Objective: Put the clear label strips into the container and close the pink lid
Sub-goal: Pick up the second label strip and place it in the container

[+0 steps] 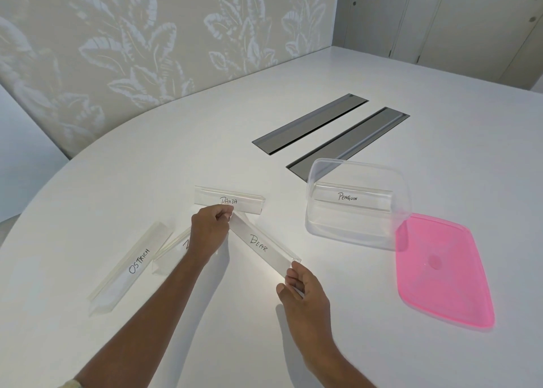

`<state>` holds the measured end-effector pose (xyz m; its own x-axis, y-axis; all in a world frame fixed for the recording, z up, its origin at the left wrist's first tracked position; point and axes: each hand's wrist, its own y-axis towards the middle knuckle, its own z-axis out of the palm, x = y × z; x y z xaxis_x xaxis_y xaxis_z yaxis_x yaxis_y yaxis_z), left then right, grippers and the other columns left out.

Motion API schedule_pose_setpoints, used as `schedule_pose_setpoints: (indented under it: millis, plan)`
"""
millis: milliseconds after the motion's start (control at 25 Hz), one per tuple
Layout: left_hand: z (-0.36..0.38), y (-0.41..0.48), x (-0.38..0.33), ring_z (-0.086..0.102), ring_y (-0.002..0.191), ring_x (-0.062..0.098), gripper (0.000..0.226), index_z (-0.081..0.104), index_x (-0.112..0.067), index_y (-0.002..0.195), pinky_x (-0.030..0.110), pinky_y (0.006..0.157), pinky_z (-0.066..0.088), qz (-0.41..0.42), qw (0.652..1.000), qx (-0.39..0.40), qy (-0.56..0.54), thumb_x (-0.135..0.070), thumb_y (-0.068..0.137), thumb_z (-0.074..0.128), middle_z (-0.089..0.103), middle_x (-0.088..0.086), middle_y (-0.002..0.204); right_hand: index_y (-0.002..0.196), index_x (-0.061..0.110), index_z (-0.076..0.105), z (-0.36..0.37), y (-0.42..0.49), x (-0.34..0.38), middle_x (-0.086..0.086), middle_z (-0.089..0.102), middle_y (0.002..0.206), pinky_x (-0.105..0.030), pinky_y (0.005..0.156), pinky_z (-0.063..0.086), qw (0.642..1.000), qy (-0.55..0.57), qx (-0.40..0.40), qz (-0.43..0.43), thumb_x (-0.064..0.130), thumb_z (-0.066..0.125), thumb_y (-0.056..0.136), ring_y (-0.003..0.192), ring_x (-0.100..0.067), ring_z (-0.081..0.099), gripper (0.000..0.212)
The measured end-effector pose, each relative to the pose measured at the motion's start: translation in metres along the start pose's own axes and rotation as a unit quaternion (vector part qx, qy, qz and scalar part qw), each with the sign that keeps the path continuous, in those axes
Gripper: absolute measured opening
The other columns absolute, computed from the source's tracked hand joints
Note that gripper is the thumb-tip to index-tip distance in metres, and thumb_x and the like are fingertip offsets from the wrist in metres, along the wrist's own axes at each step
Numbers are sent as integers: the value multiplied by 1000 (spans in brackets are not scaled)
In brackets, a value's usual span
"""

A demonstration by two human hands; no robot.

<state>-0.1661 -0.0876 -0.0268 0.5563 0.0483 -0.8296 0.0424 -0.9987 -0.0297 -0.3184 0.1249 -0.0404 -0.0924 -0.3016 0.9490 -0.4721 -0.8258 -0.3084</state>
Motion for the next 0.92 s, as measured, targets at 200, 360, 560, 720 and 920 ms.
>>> schedule_pose_setpoints:
  millis: [200, 360, 560, 720, 920]
  plan:
    - [2, -8, -4, 72, 99, 14, 39, 83, -15, 112, 21, 91, 50, 8, 1000, -7, -5, 1, 96, 51, 80, -2, 100, 123, 32, 69, -9, 1, 0, 10, 69, 120, -32, 101, 57, 1000, -8, -15, -2, 8, 69, 95, 106, 6, 66, 37]
    - [2, -14, -6, 73, 95, 16, 39, 83, -13, 108, 14, 83, 49, 6, 1000, -12, -8, 2, 96, 50, 80, 0, 96, 122, 29, 71, -16, 3, -1, 8, 71, 119, -28, 95, 56, 999, 5, -34, 5, 9, 68, 95, 99, 11, 66, 34]
    - [5, -21, -11, 77, 94, 19, 41, 83, -17, 103, 31, 95, 60, 2, 1000, 4, -20, 4, 93, 49, 81, -2, 93, 128, 27, 70, -21, 7, 0, 10, 72, 118, -33, 98, 57, 998, 19, -59, 13, 9, 69, 94, 102, 6, 68, 39]
    - [7, -26, -16, 78, 95, 14, 43, 83, -25, 97, 41, 100, 61, -4, 999, 15, -35, 2, 93, 50, 81, -6, 92, 127, 27, 70, -32, 8, 1, 8, 73, 117, -36, 99, 58, 997, 20, -72, 4, 7, 69, 94, 109, -3, 69, 39]
    - [7, -32, -33, 78, 96, 14, 47, 80, -33, 92, 42, 101, 61, 6, 998, 17, -62, 3, 94, 50, 82, -6, 92, 125, 26, 71, -50, 13, 13, 6, 73, 118, -16, 83, 49, 996, 27, -80, -23, 7, 71, 94, 112, -4, 68, 36]
